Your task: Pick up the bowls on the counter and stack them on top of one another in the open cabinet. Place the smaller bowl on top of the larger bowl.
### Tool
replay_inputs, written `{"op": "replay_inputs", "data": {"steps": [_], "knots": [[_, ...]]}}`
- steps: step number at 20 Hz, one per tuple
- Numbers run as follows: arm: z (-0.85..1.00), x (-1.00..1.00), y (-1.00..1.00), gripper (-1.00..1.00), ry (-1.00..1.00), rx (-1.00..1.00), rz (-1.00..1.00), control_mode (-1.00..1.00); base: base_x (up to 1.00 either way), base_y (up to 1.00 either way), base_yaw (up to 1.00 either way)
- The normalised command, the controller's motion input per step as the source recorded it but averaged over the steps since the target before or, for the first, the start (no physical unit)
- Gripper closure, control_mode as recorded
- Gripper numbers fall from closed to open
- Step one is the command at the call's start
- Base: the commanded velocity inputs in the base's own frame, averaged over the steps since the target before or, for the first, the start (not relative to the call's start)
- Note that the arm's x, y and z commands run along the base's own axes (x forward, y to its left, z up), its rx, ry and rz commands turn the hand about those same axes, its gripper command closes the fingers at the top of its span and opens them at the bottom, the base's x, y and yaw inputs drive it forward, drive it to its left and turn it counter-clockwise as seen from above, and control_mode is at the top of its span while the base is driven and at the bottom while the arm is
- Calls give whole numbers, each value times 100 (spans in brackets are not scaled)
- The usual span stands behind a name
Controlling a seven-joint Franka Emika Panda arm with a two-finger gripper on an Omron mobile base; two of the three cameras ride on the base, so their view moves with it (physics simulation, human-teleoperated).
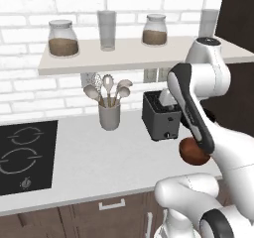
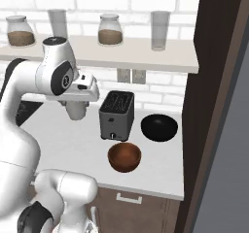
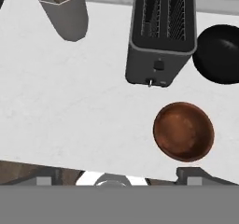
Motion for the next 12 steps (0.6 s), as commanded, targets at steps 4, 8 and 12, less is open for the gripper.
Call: {"op": "replay_inputs", "data": {"steps": [4,8,12], "knots": [[-15,-66,-76,-100,0,8,-11,-100,0,0,0],[-34,-43,-76,-100,0,4,-14,-100,0,0,0],[-43,-19,-46,-100,1,0,-22,-100,0,0,0]]}}
